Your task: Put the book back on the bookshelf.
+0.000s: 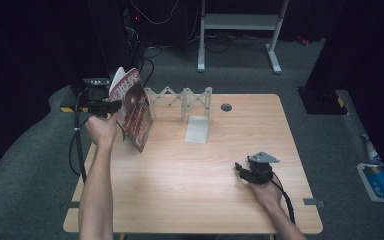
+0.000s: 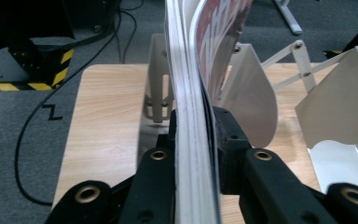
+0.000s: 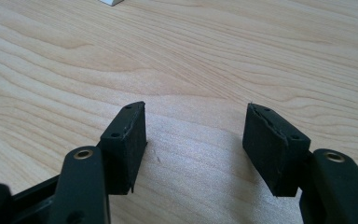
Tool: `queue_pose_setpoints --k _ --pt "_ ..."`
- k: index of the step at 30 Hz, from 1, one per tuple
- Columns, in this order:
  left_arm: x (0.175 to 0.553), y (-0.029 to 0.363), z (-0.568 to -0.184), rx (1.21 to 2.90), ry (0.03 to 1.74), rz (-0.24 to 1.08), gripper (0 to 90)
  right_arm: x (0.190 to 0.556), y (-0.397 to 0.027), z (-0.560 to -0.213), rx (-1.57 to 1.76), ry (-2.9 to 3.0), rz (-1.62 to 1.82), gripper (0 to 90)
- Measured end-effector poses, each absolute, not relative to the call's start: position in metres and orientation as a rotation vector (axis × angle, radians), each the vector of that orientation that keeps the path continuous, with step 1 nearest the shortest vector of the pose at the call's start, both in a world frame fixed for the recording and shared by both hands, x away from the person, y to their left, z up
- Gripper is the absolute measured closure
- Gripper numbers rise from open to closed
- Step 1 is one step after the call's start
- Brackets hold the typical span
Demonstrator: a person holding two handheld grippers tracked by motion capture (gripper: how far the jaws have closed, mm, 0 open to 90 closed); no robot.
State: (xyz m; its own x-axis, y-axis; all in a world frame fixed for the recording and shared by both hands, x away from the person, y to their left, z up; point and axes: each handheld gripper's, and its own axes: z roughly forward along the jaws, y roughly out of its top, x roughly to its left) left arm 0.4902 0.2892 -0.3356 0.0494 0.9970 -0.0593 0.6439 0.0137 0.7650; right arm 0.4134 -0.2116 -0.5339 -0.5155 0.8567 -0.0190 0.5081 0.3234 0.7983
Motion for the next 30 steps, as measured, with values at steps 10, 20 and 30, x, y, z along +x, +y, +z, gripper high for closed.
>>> queue_pose_setpoints --k 10,20,30 --pt "0.488 0.293 -0.335 1.699 1.669 0.733 75.7 0.413 -0.212 -0.534 1.203 2.154 1.059 39.6" --pt "0.487 0.3 -0.337 1.679 1.696 0.718 68.5 0.413 -0.212 -0.534 1.199 2.154 1.059 39.6" --pt "0.484 0.305 -0.34 1.675 1.717 0.723 56.6 0.413 -0.212 -0.534 1.204 2.153 1.059 39.6"
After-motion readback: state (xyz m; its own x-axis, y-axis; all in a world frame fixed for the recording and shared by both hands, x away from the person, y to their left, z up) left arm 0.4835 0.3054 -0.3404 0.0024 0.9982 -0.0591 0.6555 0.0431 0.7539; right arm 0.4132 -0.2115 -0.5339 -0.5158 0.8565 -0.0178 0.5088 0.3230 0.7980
